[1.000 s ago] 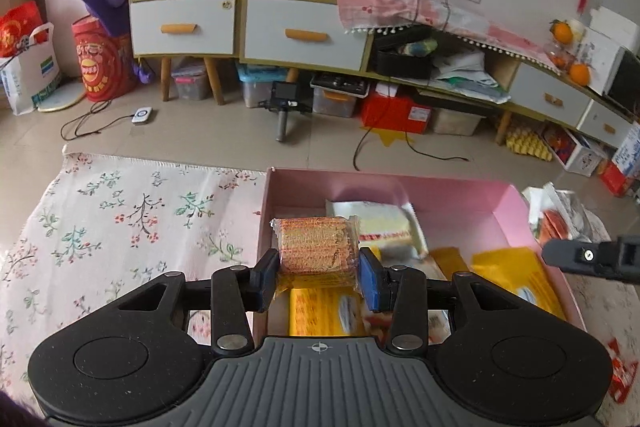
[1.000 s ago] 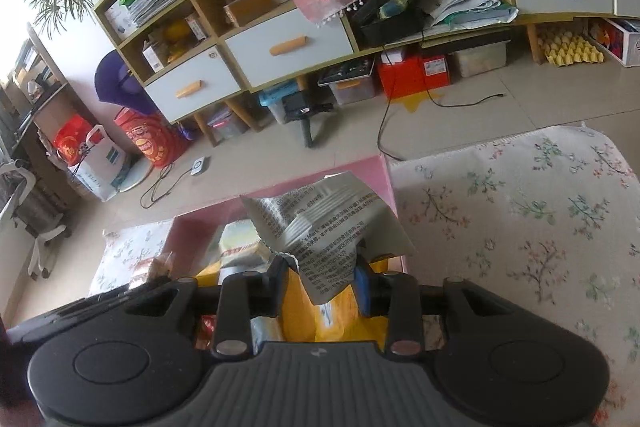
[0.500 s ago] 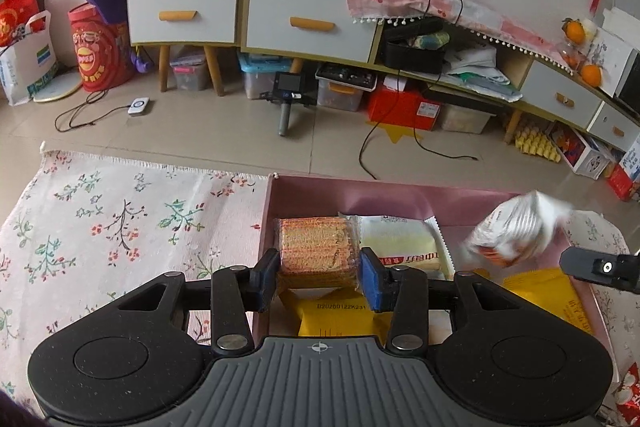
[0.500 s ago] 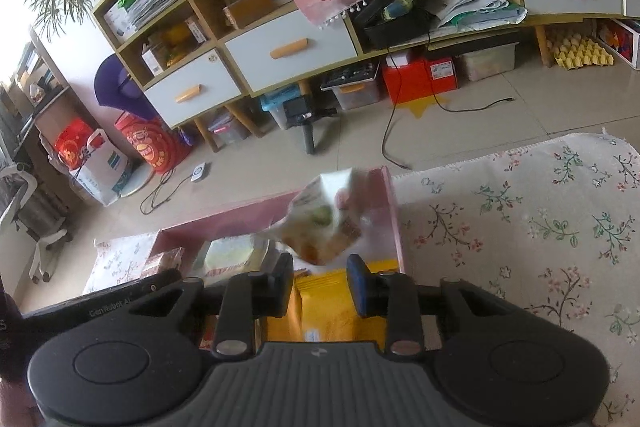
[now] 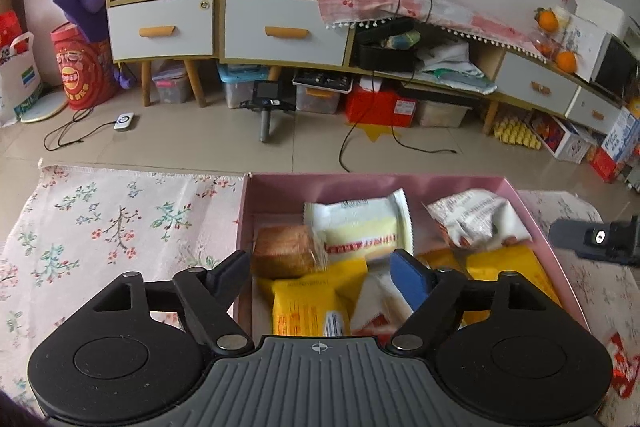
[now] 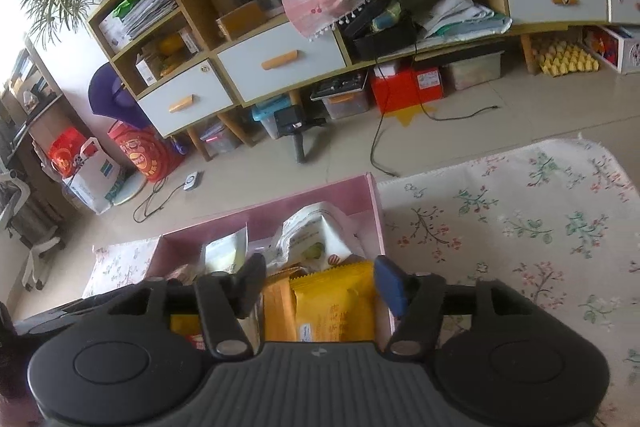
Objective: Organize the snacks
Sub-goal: 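Withdraw both grippers from the box toward the pink candy packet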
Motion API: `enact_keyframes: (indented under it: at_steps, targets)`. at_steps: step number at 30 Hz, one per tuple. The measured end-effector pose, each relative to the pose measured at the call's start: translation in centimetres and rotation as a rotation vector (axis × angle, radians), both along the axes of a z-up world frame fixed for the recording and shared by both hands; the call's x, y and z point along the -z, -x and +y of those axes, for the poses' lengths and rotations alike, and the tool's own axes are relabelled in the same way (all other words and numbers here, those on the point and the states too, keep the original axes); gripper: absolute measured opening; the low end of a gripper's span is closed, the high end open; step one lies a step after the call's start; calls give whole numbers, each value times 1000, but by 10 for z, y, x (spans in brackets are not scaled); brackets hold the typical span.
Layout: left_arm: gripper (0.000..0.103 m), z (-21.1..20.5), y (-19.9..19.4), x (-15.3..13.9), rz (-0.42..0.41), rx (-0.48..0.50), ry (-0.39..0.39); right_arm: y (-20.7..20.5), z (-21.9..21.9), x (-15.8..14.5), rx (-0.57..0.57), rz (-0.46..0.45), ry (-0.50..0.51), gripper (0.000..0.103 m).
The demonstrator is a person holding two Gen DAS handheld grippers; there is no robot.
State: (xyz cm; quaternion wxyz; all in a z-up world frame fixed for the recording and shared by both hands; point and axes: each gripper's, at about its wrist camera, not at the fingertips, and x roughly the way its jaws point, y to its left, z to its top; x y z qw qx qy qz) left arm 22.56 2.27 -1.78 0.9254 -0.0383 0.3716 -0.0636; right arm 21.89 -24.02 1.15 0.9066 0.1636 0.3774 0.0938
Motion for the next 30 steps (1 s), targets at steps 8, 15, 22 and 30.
enact_keyframes:
  at_steps: [8,15,22,30]
  targets:
    - [92,1,41,-7,41,12,-11,39,-1,-14,1,-9,48,78]
    - [97,2,87,-14,58,36,-53,79,0,-15,6,-3,85,85]
    - [99,6,128,-19,74,43,-68,111,6,-15,27,17,120,87]
    - [99,21,161,-5,91,15,-29,145,12,1,24,-13,119,90]
